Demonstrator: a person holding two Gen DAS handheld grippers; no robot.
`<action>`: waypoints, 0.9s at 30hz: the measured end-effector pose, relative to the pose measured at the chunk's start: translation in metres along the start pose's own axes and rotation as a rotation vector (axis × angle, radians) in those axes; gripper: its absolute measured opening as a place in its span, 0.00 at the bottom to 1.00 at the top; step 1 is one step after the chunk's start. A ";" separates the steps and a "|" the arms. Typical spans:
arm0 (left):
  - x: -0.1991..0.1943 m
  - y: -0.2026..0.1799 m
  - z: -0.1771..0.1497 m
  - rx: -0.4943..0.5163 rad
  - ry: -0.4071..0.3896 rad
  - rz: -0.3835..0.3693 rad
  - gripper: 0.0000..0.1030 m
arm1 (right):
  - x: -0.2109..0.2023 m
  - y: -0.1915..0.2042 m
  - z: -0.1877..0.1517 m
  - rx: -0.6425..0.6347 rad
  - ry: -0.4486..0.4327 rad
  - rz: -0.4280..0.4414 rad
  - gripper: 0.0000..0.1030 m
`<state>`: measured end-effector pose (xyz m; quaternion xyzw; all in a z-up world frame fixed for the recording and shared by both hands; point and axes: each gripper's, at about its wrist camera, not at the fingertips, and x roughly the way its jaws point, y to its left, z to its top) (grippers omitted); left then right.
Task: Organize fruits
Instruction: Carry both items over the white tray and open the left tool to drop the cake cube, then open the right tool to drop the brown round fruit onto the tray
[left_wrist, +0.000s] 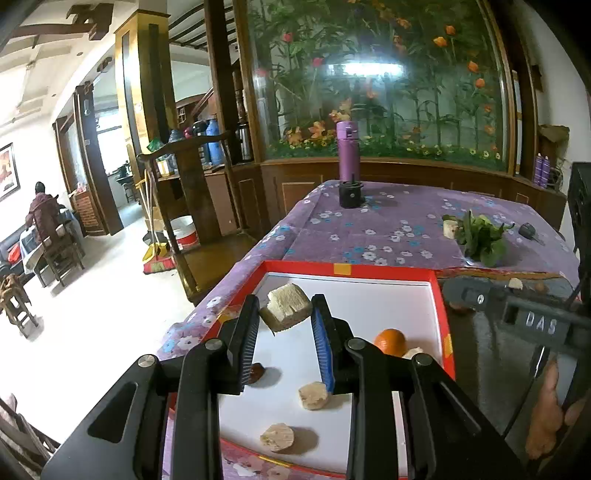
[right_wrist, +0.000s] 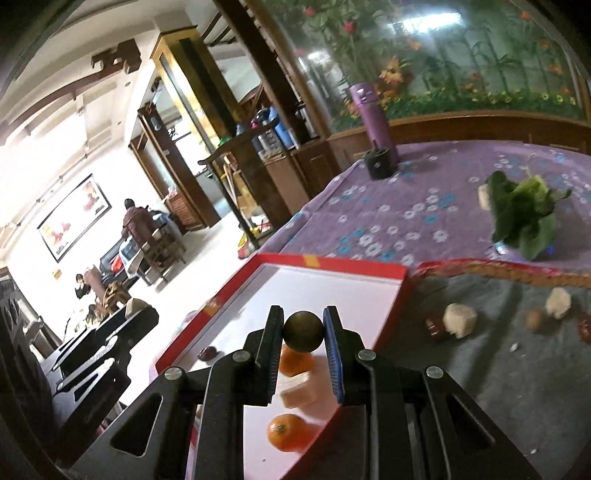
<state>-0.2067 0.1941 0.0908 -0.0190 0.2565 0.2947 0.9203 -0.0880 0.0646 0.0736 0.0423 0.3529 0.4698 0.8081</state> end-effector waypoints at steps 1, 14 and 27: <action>0.001 0.002 0.000 -0.002 0.001 0.004 0.26 | 0.002 0.002 -0.001 -0.005 0.005 0.003 0.21; 0.016 0.010 -0.004 -0.020 0.024 0.027 0.26 | 0.027 0.017 -0.012 -0.033 0.074 0.015 0.21; 0.071 -0.001 -0.032 -0.002 0.180 0.046 0.26 | 0.054 0.015 -0.030 -0.077 0.141 0.013 0.22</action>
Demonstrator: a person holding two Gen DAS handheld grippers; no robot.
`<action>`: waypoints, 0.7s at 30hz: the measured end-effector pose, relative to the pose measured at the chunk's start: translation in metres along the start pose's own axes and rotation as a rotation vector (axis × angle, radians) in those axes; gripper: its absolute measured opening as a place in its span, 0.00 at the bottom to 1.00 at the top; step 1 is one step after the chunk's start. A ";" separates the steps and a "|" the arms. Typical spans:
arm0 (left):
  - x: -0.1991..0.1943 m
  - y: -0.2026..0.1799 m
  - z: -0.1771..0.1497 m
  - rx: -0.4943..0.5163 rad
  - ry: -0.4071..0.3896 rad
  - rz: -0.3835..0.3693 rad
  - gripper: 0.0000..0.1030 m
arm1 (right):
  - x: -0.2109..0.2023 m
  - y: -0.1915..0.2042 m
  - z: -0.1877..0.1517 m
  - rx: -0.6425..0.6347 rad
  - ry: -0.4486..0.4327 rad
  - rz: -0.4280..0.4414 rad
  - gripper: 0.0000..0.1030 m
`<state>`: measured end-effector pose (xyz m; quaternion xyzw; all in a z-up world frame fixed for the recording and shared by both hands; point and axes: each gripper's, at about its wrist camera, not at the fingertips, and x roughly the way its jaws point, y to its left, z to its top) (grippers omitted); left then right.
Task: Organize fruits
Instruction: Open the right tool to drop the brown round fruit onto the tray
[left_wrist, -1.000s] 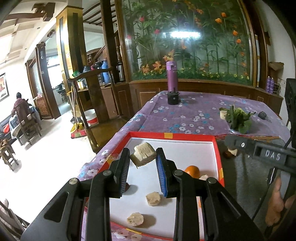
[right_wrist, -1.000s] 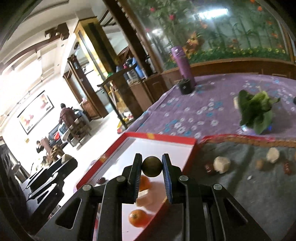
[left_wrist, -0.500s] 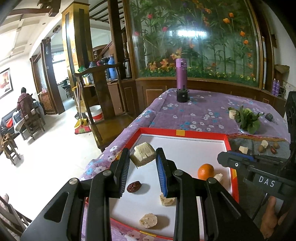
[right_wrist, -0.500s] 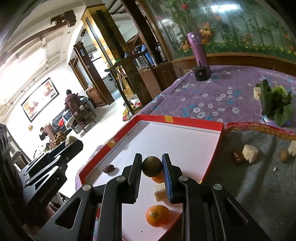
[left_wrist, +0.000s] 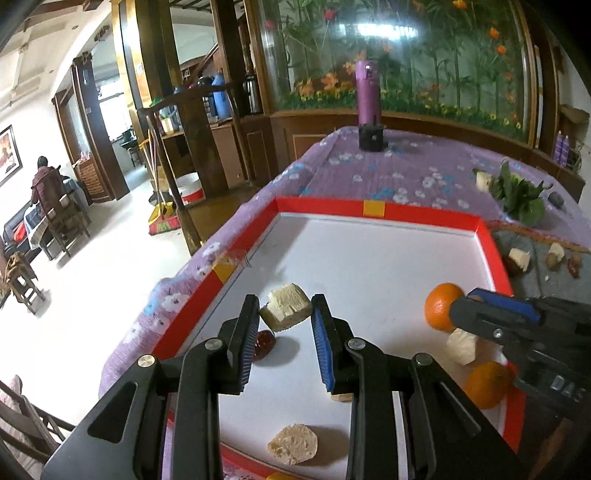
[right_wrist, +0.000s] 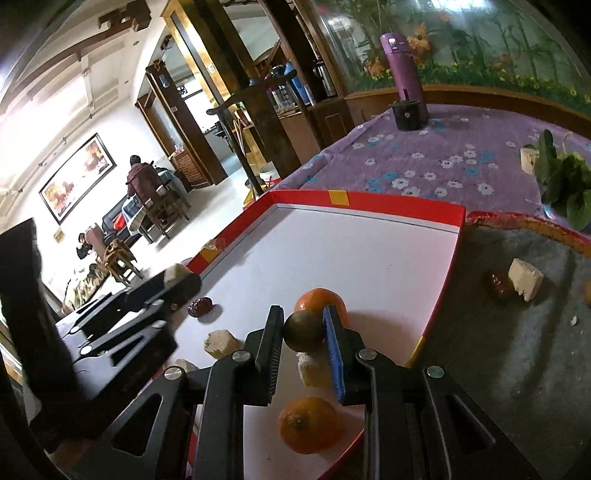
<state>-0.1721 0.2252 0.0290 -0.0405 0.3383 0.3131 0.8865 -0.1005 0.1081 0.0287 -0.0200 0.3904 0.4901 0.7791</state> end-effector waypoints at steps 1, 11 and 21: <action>0.002 -0.001 -0.001 0.004 0.005 0.006 0.26 | 0.001 0.000 0.000 -0.003 0.001 0.006 0.24; -0.002 -0.009 0.000 0.019 0.001 0.051 0.68 | -0.009 0.004 0.001 -0.012 0.005 0.155 0.36; -0.026 -0.022 0.011 0.058 -0.045 0.032 0.68 | -0.052 -0.034 0.010 0.075 -0.099 0.037 0.40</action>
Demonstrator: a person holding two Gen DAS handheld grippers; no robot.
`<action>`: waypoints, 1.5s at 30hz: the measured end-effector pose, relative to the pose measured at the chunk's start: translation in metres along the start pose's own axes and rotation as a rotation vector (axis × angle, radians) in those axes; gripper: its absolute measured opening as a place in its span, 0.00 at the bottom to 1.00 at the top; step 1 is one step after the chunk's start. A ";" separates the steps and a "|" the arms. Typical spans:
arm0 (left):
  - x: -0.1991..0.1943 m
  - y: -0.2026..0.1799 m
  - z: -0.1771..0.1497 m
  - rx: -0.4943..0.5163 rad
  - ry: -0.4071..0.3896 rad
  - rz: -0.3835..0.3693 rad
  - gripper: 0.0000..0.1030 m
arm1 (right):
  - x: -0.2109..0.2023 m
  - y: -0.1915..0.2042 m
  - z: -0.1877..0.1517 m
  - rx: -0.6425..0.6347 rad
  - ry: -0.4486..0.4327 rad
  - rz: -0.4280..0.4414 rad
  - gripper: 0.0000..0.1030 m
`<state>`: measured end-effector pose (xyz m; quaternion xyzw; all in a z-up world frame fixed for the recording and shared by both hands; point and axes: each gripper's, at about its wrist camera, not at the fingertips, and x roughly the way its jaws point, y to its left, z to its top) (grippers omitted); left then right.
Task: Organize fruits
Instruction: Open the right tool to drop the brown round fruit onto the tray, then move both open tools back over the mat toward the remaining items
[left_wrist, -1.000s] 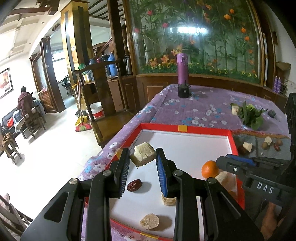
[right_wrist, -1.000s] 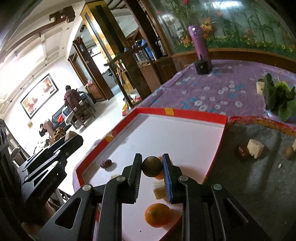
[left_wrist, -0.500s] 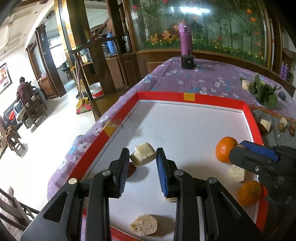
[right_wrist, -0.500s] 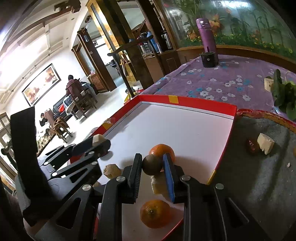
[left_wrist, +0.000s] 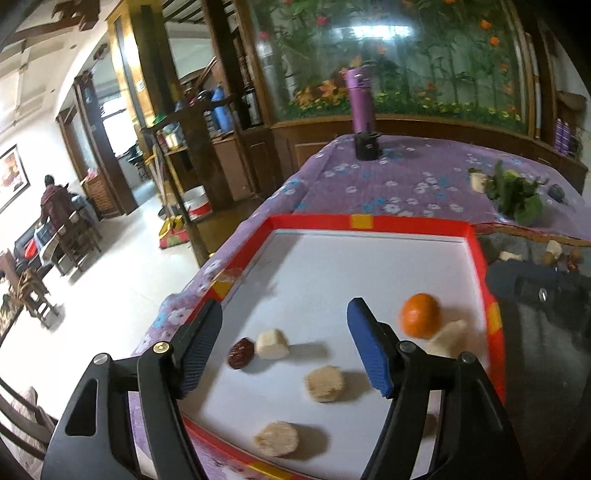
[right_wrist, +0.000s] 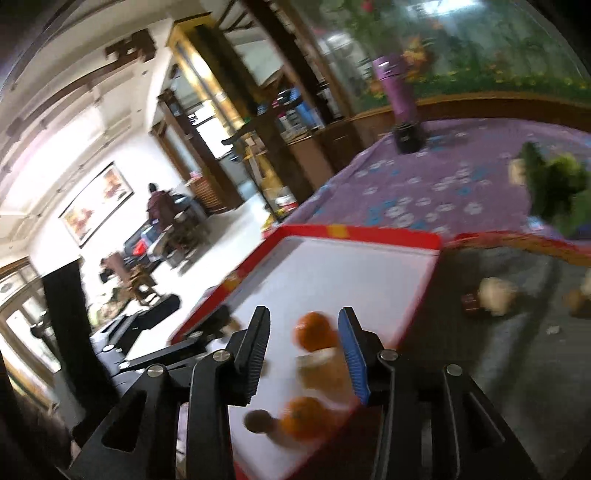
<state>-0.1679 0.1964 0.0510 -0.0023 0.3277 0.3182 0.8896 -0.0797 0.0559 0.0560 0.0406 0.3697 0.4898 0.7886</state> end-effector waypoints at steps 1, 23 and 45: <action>-0.004 -0.007 0.001 0.012 -0.008 -0.013 0.69 | -0.008 -0.008 0.001 0.000 -0.009 -0.027 0.40; -0.083 -0.109 0.034 0.201 -0.167 -0.111 0.74 | -0.155 -0.061 0.003 -0.103 -0.173 -0.396 0.45; -0.096 -0.132 0.045 0.230 -0.184 -0.132 0.74 | -0.174 -0.102 0.010 -0.065 -0.166 -0.447 0.45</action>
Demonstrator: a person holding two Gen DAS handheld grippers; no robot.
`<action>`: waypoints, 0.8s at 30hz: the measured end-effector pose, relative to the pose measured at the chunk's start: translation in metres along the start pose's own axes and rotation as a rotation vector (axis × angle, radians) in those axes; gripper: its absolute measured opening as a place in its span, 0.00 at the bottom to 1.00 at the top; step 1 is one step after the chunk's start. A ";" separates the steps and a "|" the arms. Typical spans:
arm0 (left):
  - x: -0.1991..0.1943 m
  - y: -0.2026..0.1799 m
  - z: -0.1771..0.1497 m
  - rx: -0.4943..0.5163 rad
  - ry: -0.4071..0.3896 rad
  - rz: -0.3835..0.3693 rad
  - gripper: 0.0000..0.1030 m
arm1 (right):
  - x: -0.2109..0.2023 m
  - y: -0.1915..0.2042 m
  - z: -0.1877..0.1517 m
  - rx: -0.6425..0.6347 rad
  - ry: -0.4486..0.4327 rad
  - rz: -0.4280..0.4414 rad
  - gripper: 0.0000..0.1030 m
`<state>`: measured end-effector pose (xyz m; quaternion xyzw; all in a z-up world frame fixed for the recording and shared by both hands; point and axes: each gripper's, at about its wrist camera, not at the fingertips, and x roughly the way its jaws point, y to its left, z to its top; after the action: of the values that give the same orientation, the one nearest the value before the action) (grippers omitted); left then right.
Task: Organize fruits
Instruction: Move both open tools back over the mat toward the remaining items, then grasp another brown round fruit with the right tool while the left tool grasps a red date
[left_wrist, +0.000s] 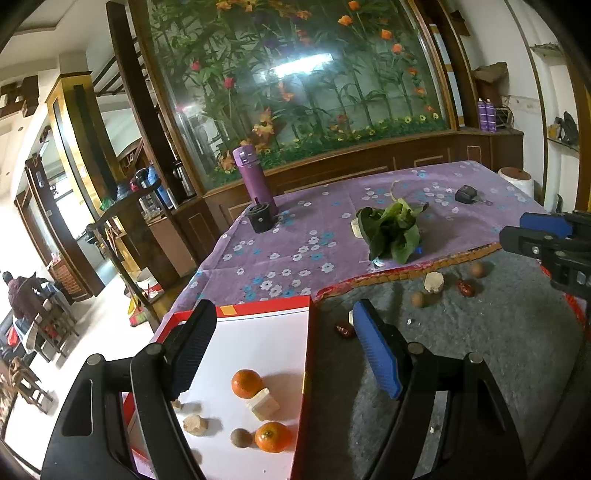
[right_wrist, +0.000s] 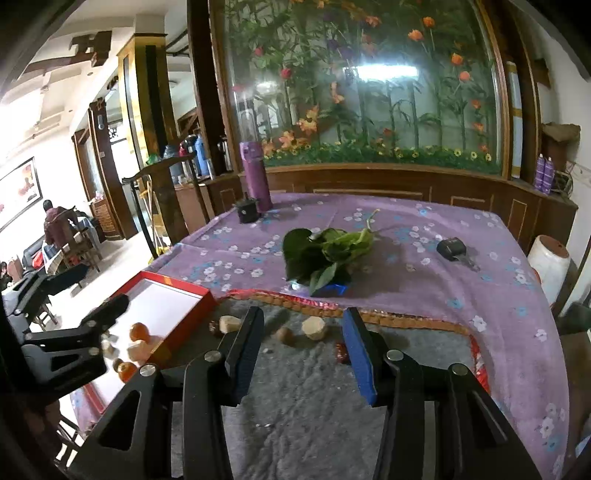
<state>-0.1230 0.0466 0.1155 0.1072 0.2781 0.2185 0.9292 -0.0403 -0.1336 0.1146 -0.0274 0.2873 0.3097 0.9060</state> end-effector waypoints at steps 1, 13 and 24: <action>0.002 -0.002 0.000 0.004 0.004 -0.004 0.74 | 0.006 -0.006 0.002 0.009 0.009 -0.006 0.45; 0.059 -0.055 -0.009 0.031 0.225 -0.280 0.74 | 0.118 -0.081 -0.008 0.215 0.295 -0.017 0.35; 0.064 -0.098 -0.006 0.084 0.264 -0.362 0.74 | 0.141 -0.070 -0.025 0.031 0.327 -0.157 0.24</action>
<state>-0.0441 -0.0092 0.0492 0.0648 0.4209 0.0487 0.9035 0.0779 -0.1188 0.0087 -0.0858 0.4325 0.2248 0.8689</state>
